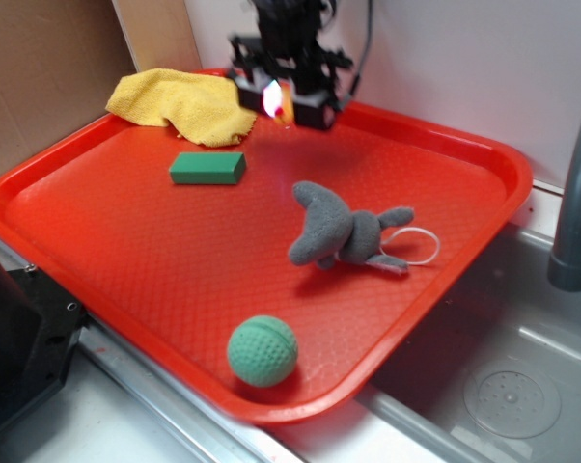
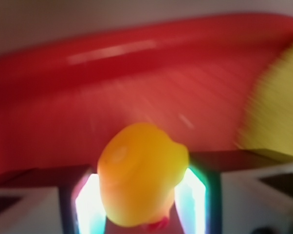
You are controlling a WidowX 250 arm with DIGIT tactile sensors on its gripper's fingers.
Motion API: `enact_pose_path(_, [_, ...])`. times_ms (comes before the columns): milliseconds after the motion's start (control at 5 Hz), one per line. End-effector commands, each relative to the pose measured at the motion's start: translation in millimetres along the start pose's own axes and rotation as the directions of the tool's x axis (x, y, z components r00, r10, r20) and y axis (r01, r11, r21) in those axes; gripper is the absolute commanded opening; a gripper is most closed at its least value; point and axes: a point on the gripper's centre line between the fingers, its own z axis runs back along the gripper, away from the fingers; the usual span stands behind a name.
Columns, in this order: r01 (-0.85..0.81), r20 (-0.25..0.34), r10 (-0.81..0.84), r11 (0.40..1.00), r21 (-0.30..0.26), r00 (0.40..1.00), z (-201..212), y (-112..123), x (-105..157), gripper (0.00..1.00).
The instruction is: Grab the yellow duck.
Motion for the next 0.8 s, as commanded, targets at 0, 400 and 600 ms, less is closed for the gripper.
enact_pose_path(0, [-0.025,0.045,0.029,0.997,-0.074,0.999,92,18,-42,0.00])
enact_pose_path(400, [-0.004,0.022,0.006,0.995,-0.097,1.000,124,30,-95,0.00])
enact_pose_path(600, [-0.010,0.045,0.015,0.995,-0.101,0.999,130,37,-112,0.00])
